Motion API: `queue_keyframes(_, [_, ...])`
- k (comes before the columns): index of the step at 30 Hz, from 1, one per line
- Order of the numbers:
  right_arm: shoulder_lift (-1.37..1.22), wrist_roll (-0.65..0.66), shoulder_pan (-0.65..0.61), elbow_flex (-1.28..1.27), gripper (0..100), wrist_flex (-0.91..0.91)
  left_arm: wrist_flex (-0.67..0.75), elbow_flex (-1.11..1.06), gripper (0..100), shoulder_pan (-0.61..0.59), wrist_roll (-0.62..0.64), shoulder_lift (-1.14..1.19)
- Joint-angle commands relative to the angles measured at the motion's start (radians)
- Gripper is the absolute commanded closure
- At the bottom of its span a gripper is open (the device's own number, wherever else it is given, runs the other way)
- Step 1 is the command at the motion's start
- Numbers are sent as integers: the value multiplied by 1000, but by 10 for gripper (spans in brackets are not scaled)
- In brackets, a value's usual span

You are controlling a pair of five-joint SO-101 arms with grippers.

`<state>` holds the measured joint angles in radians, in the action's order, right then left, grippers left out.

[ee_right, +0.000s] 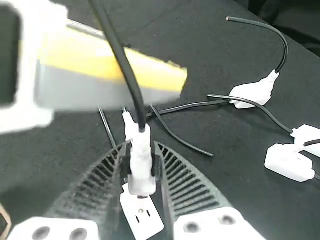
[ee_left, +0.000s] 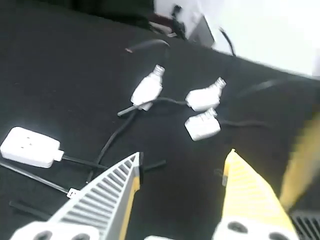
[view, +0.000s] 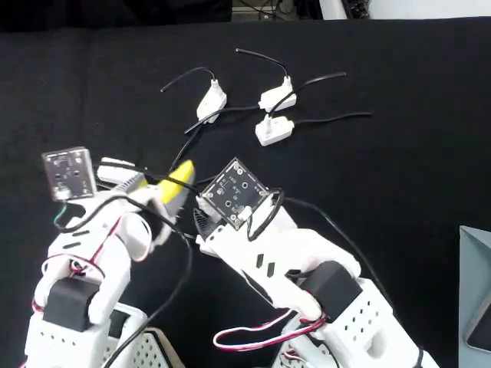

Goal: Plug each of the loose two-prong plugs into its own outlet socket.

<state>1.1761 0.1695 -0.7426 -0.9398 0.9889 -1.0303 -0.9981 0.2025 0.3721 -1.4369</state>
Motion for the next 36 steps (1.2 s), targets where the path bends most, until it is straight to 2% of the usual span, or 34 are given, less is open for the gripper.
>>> queue_keyframes(1, [13, -11, -14, 2, 987, -14, -32, 65, 733, 65, -75, -12])
queue_keyframes(12, [13, -12, -9, -15, 987, -14, -54, -84, 734, 196, -259, -339])
queue_keyframes(16, [13, -15, -9, -19, 987, -12, -54, -140, 734, 176, -267, -379])
queue_keyframes(19, [13, -46, 3, -13, 987, -8, -52, -137, 734, 91, -265, -379])
queue_keyframes(24, [13, -46, 167, -7, 987, 41, -55, -116, 734, -91, -276, -377])
queue_keyframes(26, [13, -46, 233, -21, 987, 54, -57, -122, 734, -131, -327, -376])
queue_keyframes(31, [13, -41, 333, -110, 987, 46, -112, -105, 732, -137, -443, -285])
queue_keyframes(36, [13, -46, 459, -203, 987, -37, -118, -47, 729, -137, -531, -34])
